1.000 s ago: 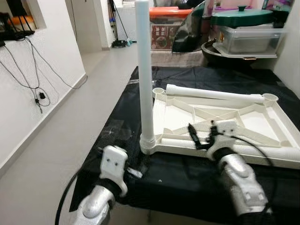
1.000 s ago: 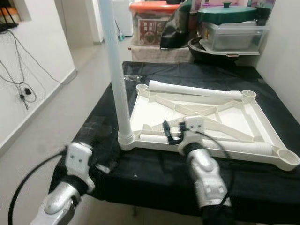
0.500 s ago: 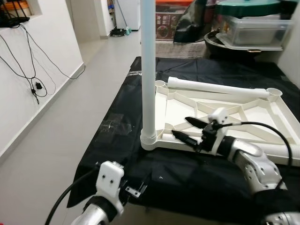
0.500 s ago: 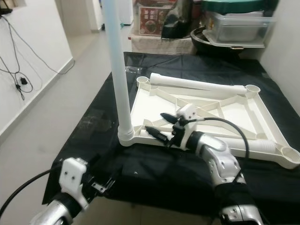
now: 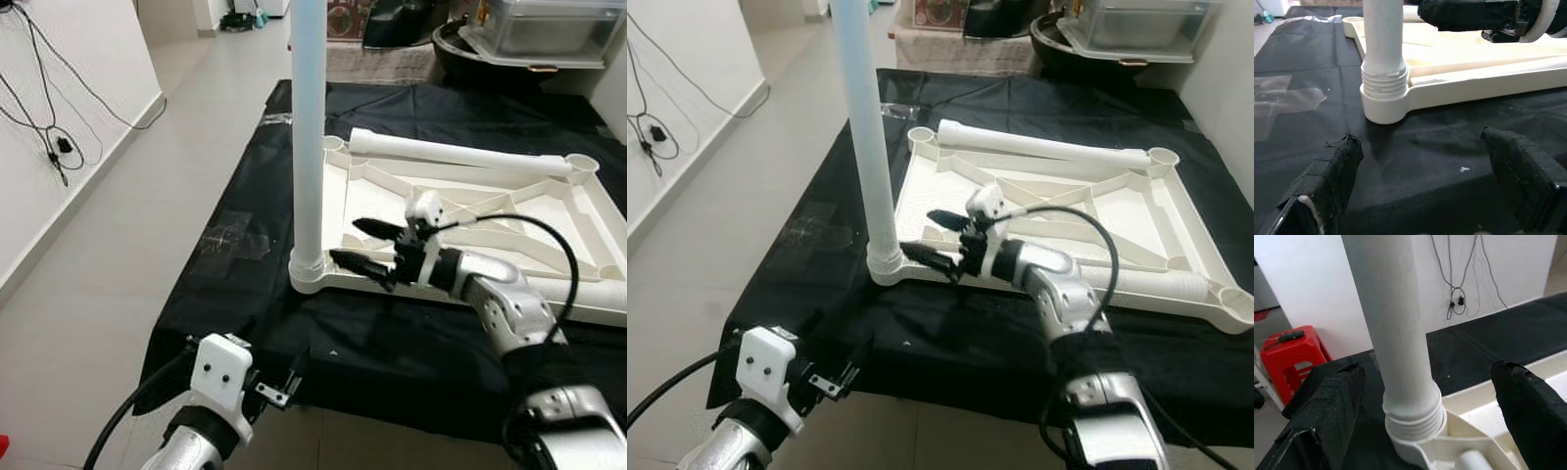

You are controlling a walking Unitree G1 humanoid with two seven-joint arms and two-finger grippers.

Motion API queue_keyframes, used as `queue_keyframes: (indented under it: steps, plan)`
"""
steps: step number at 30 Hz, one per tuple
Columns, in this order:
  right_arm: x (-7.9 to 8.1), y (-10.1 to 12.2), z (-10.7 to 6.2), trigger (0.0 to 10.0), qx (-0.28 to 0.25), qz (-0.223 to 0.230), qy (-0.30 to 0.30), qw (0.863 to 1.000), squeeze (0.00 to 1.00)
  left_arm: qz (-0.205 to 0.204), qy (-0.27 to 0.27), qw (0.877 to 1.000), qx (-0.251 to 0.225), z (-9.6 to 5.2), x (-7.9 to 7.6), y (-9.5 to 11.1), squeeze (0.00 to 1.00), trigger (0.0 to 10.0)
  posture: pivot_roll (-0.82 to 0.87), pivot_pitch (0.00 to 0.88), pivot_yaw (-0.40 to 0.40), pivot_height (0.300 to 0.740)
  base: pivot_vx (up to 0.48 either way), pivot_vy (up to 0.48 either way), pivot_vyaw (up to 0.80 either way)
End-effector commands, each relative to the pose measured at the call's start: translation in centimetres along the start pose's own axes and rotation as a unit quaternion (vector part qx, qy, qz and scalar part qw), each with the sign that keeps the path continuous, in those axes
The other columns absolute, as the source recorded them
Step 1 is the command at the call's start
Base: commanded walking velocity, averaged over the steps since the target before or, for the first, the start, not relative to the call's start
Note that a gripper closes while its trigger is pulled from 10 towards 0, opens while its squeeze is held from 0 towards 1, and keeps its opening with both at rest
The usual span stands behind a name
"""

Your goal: Building children table

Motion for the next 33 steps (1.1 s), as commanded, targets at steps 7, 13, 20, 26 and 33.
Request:
queue_keyframes:
  steps: [7, 13, 20, 26, 33]
  plan:
    - [0.3, 0.5, 1.3, 10.0, -0.015, 0.001, 0.032, 0.999, 0.00, 0.003, -0.006, 1.000, 0.007, -0.3, -0.4, 0.0, 0.00, 10.0, 0.16, 0.171, -0.033, 0.740, 0.000, 0.000, 0.00]
    - [0.3, 0.6, 2.2, 10.0, -0.019, -0.001, 0.038, 0.999, 0.00, 0.007, -0.002, 1.000, 0.009, -0.2, -0.5, -0.1, 0.00, 10.0, 0.16, 0.179, -0.037, 0.740, 0.000, 0.000, 0.00]
    - [0.6, 0.6, 3.0, 10.0, -0.022, 0.000, 0.046, 0.999, 0.00, 0.009, -0.002, 1.000, 0.008, -0.1, -0.5, 0.0, 0.00, 10.0, 0.16, 0.182, -0.039, 0.740, 0.000, 0.000, 0.00]
    - [0.7, 0.8, 4.2, 10.0, -0.022, -0.010, 0.046, 0.999, 0.00, 0.010, -0.001, 1.000, 0.006, -0.1, -0.6, 0.1, 0.00, 10.0, 0.17, 0.190, -0.042, 0.740, 0.000, 0.000, 0.00]
    - [0.7, 1.0, 5.0, 10.0, -0.024, -0.014, 0.048, 0.998, 0.00, 0.011, -0.001, 1.000, 0.007, 0.0, -0.7, 0.1, 0.00, 10.0, 0.17, 0.192, -0.046, 0.740, 0.000, 0.000, 0.00]
Point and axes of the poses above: a point about 5 cm out from each wrist's last joint towards the gripper, its own z axis pointing out of the wrist towards the gripper, its own y axis along the axis of the wrist's last joint, x = y × z, the point moved 2 cm from there along z, pointing out of the wrist towards the gripper, and after that the axes turned 9 degrees about -z, right-handed, at the moved point
